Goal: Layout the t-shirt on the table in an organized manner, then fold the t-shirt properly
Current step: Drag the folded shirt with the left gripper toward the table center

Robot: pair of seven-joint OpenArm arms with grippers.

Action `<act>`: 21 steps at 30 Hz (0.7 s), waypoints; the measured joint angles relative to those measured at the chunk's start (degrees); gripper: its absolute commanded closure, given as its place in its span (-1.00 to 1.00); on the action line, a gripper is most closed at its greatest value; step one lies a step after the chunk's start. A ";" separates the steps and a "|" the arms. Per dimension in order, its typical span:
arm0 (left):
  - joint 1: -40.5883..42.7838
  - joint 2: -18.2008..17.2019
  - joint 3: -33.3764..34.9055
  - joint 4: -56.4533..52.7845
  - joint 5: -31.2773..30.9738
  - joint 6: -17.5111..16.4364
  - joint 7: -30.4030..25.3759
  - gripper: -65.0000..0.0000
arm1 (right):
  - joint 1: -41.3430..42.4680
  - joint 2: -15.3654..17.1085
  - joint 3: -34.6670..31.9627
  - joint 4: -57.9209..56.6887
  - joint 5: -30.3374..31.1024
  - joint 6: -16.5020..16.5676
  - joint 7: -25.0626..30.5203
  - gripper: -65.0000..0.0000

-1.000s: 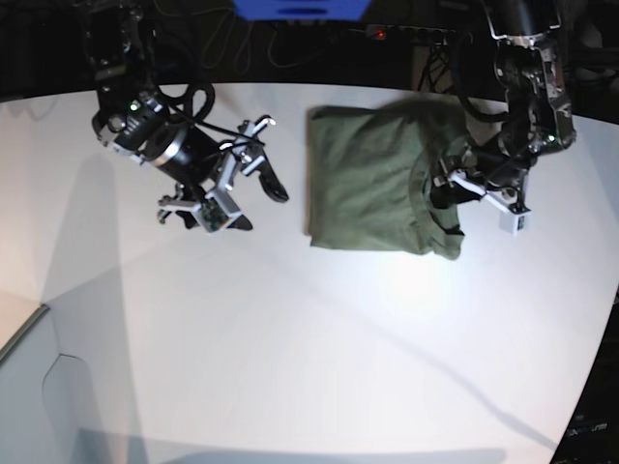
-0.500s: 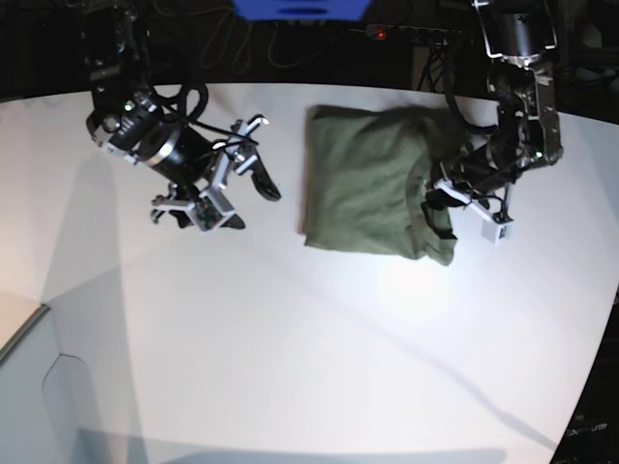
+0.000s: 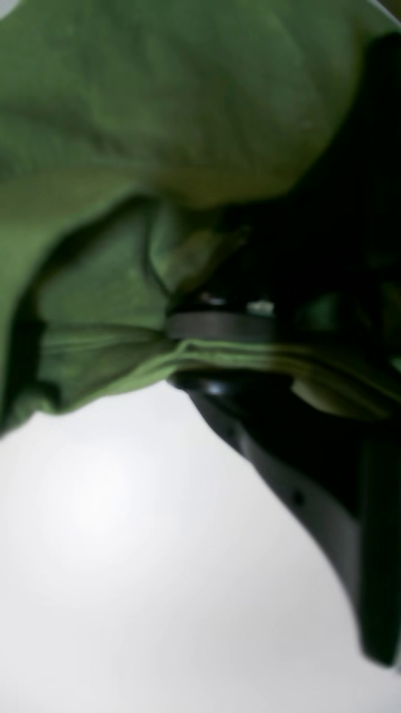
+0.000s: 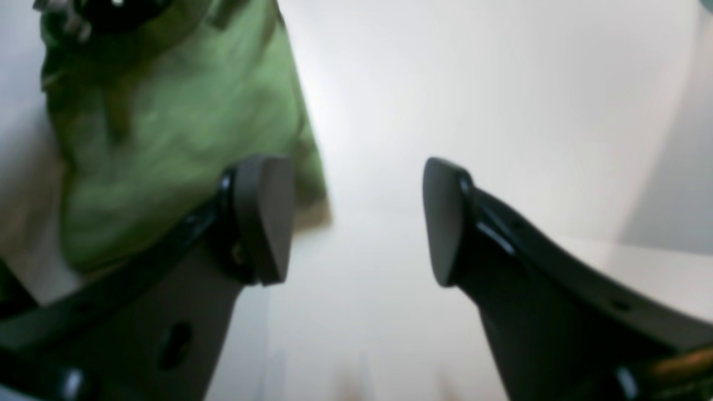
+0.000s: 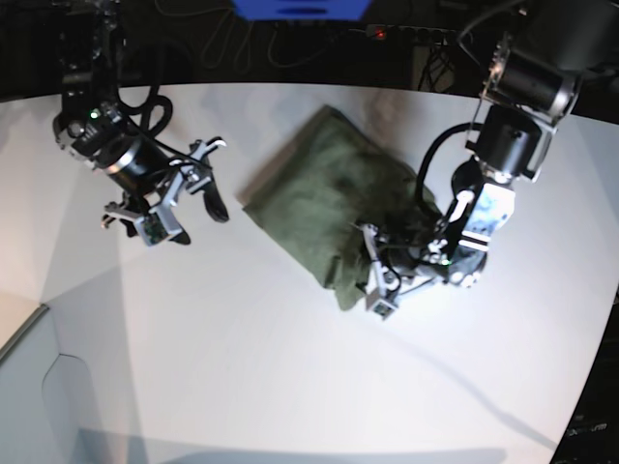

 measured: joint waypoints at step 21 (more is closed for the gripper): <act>-12.94 13.05 36.02 -13.44 0.35 0.07 -11.41 1.00 | -1.14 -5.70 21.14 0.00 0.00 0.00 -0.09 -0.13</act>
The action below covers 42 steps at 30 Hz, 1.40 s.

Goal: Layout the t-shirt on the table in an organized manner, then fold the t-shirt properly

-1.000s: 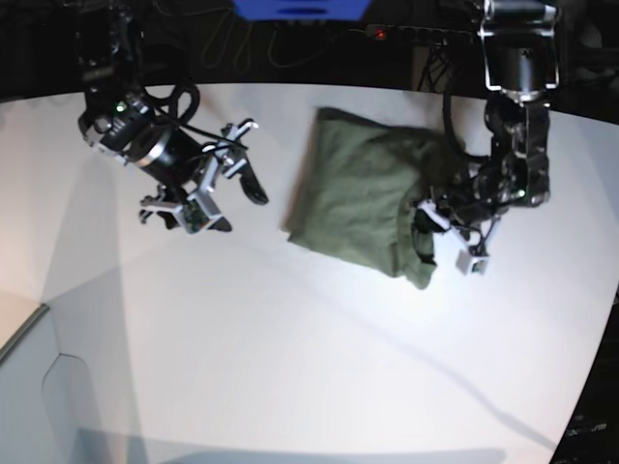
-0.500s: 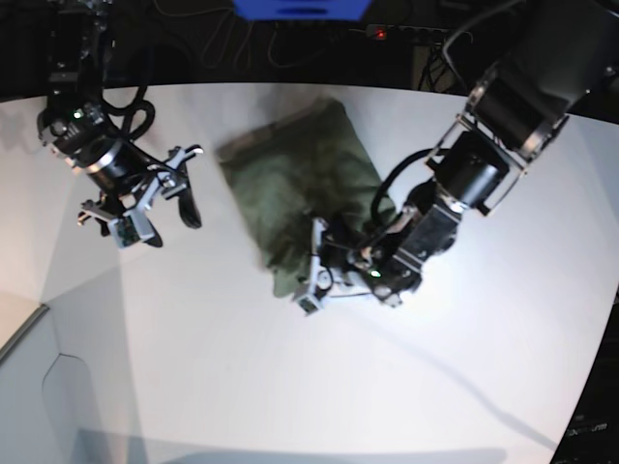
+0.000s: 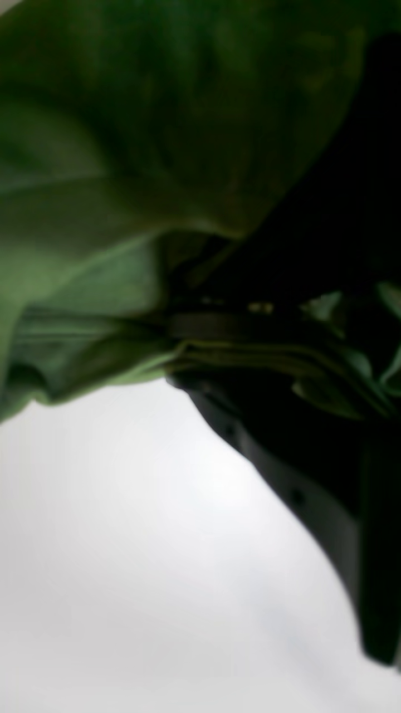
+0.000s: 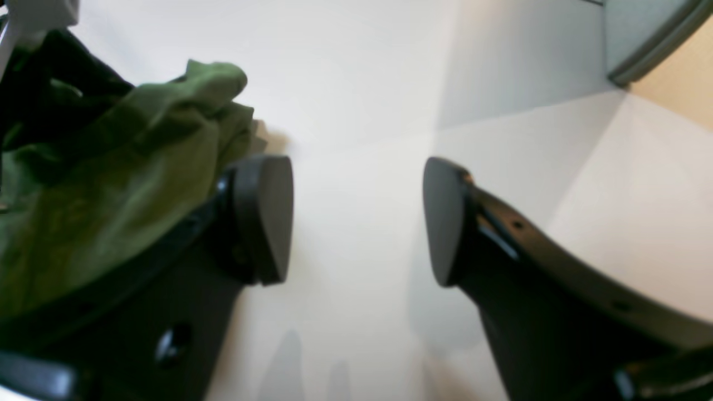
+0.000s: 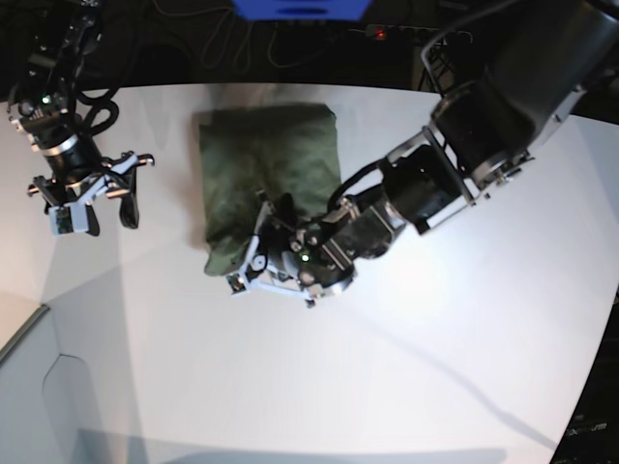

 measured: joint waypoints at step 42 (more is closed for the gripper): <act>12.15 -9.27 -39.36 27.76 -1.22 -0.52 1.22 -0.41 | -9.40 -2.54 -0.04 -0.94 0.11 0.00 0.63 -0.12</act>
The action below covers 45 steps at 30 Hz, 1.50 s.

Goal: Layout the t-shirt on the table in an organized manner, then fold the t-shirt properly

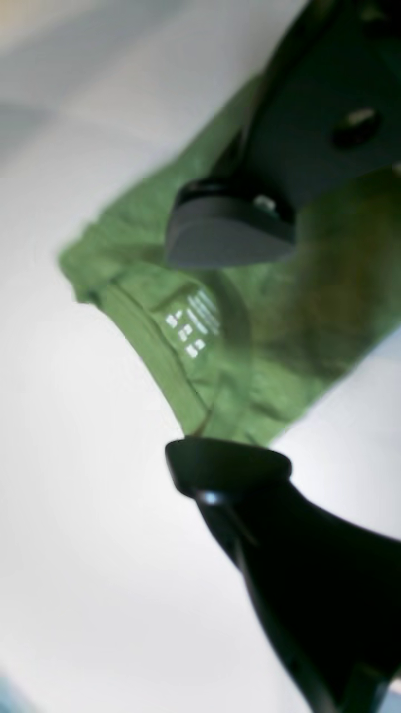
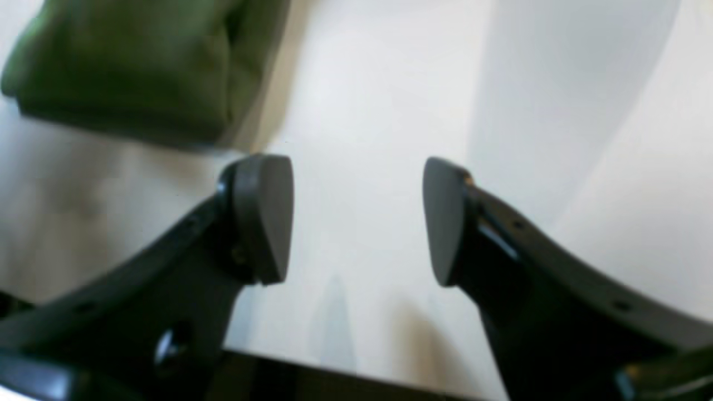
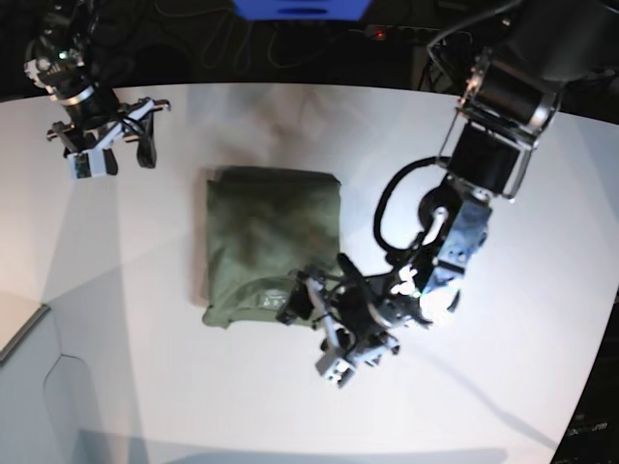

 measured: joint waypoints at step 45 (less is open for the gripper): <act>28.74 -0.96 -39.41 -63.21 25.83 1.38 -36.33 1.00 | 9.73 2.89 -28.92 -90.38 0.31 -34.38 51.98 1.00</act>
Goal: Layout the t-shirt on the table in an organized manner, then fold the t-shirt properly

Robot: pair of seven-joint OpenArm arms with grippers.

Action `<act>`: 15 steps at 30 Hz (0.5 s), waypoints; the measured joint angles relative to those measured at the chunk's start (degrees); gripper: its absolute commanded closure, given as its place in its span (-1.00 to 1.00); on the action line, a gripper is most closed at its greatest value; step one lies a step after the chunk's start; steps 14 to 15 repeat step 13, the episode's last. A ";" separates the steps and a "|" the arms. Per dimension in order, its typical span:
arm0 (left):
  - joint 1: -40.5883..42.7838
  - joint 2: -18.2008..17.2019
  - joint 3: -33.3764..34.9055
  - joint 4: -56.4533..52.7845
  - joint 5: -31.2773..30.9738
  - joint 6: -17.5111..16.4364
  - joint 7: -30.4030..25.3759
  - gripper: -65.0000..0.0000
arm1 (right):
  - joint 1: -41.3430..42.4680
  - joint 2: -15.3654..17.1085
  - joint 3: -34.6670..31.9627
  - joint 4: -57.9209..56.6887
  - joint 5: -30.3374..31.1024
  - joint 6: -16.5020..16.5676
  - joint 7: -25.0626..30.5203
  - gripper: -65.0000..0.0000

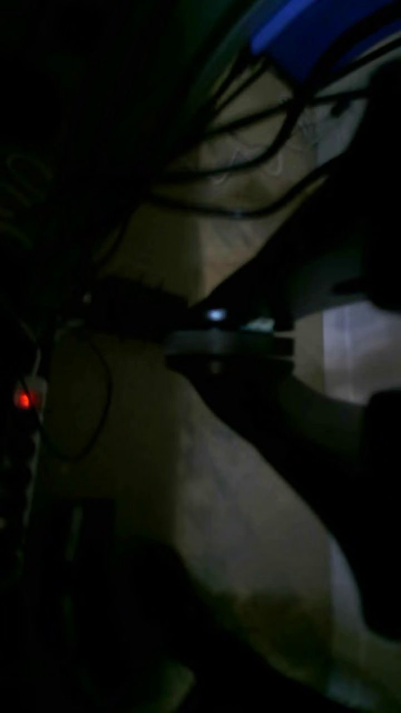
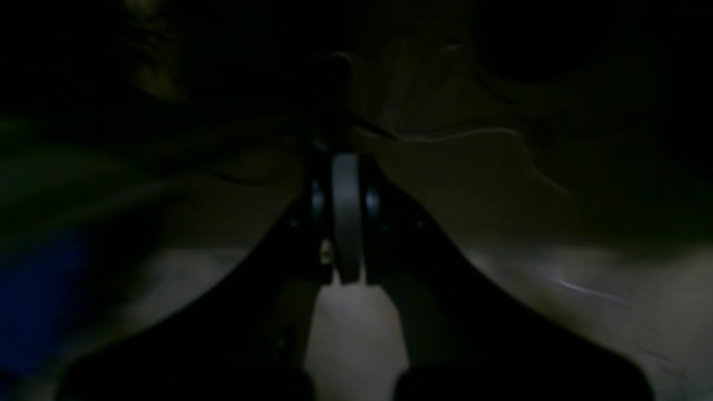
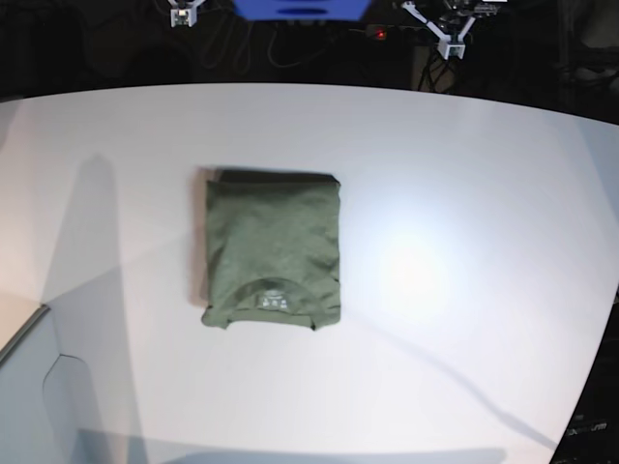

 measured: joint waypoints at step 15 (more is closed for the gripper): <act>-0.11 3.80 5.81 1.49 0.24 4.17 0.26 1.00 | 4.00 -3.37 -6.69 -5.97 0.22 -24.20 -0.44 1.00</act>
